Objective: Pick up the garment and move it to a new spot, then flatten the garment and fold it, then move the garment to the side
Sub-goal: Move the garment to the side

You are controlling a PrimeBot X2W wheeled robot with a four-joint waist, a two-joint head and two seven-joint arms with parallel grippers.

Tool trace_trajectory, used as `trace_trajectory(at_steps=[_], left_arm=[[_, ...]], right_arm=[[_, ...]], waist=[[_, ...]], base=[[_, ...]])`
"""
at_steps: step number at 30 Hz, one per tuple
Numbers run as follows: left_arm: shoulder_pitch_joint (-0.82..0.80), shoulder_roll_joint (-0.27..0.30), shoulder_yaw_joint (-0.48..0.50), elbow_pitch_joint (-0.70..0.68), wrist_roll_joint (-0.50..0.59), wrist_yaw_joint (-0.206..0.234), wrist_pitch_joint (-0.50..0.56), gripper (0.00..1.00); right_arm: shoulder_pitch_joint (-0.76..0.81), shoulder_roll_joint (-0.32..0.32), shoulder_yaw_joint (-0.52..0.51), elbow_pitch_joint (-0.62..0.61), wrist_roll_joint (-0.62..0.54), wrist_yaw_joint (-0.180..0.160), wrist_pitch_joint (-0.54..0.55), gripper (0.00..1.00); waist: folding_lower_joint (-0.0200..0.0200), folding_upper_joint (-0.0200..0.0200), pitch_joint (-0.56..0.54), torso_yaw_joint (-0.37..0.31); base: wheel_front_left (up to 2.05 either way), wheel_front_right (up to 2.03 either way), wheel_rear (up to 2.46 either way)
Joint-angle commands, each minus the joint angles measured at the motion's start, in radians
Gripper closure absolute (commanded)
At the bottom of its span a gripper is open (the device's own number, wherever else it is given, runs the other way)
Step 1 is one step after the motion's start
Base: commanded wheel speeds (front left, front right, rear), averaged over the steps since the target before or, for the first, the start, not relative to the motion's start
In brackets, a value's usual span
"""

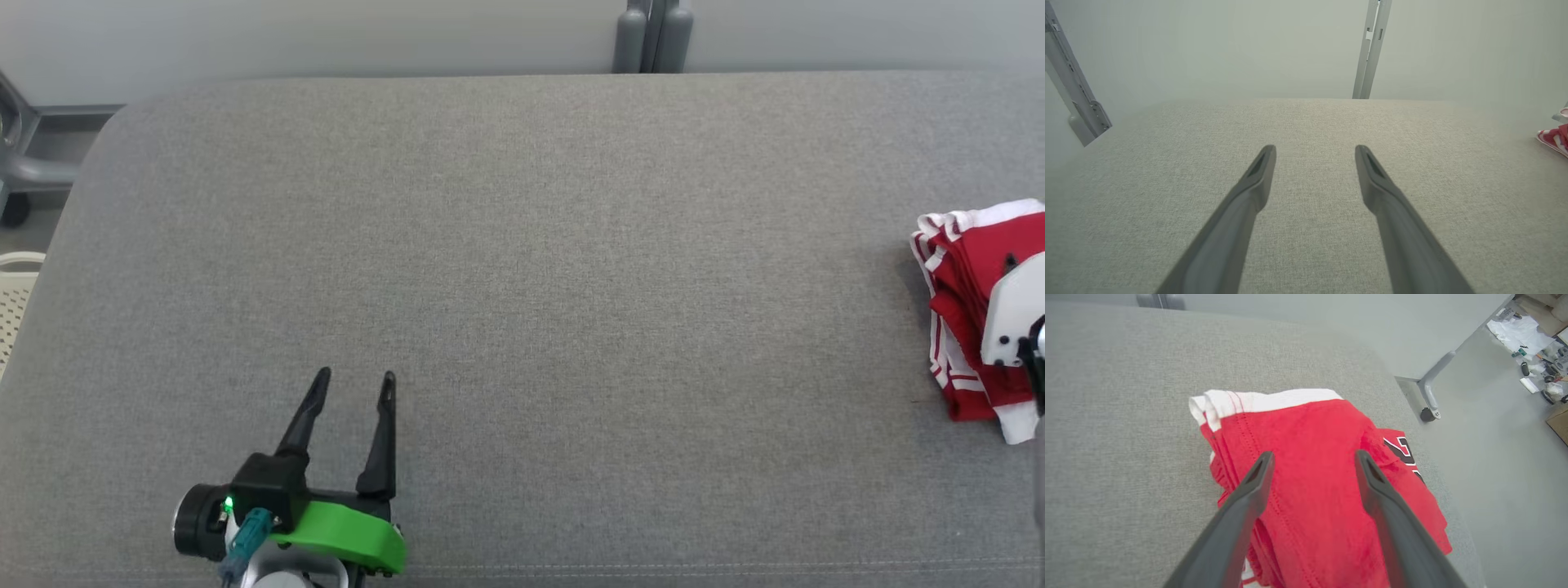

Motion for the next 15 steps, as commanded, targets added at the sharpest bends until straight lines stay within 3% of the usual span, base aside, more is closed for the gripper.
trace_trajectory(at_steps=[1,6,15], left_arm=[[0.014,0.005,0.019,0.007,-0.008,0.017,0.0,0.0],[0.026,0.009,0.047,0.019,-0.026,0.032,0.0,0.0],[0.059,0.03,0.108,0.025,-0.067,0.078,0.027,0.0]], right_arm=[[0.033,0.029,-0.01,-0.021,0.026,-0.002,-0.043,0.0],[0.083,0.084,-0.005,-0.077,0.084,-0.002,-0.152,0.0],[0.261,0.181,0.126,-0.254,0.24,-0.002,-0.336,0.0]], waist=[[0.0,0.0,-0.046,-0.023],[0.0,0.0,-0.086,-0.035],[0.0,0.0,-0.155,-0.046]], base=[[0.0,0.0,0.0],[0.0,0.0,0.0],[0.0,0.0,0.0]])
